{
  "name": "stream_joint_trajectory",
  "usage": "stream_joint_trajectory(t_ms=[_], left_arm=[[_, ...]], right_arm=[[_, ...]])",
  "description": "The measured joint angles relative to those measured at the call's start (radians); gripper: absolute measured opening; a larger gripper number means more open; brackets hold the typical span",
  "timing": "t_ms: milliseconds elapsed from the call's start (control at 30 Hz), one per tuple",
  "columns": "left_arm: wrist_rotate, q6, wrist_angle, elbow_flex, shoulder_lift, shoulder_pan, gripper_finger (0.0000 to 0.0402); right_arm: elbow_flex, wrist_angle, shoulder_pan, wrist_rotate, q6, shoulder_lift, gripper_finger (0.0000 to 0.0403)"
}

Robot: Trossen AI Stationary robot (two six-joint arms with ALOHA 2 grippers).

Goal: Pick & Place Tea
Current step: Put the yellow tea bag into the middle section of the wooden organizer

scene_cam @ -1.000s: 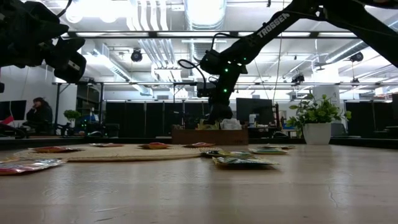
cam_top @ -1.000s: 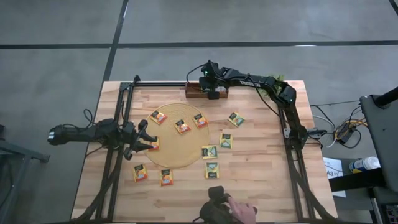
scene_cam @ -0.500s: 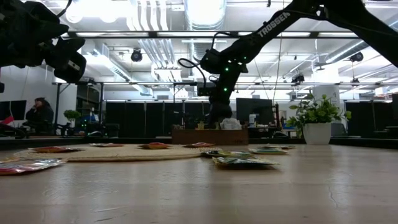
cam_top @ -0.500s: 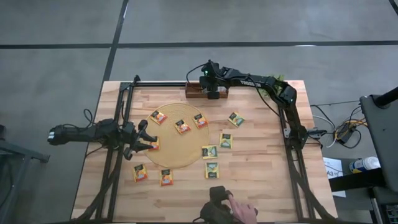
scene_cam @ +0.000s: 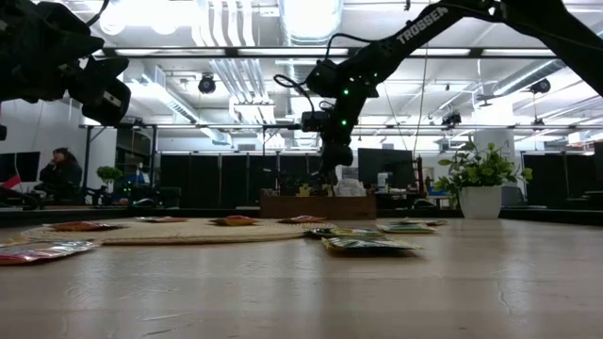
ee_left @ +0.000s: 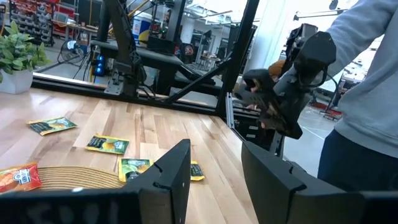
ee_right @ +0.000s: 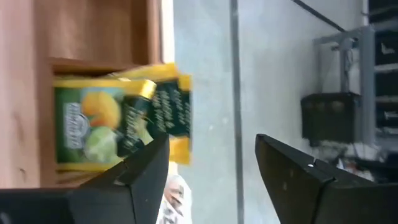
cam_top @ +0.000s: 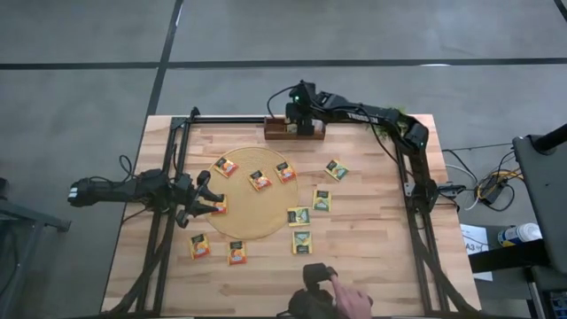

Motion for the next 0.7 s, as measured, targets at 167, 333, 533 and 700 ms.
stream_joint_trajectory(t_ms=[167,333,533,700], left_arm=[[0.000,0.000,0.000,0.000,0.000,0.000,0.0138],[0.000,0.000,0.000,0.000,0.000,0.000,0.0138],[0.000,0.000,0.000,0.000,0.000,0.000,0.0138],[0.000,0.000,0.000,0.000,0.000,0.000,0.0138]], right_arm=[[0.000,-0.036,0.000,0.016,0.078,-0.041,0.0240],[0.000,-0.089,0.001,-0.104,0.140,-0.103,0.0232],[0.000,-0.193,0.007,-0.186,0.210,-0.185,0.0224],[-0.003,-0.296,0.007,-0.273,0.274,-0.232,0.0224]])
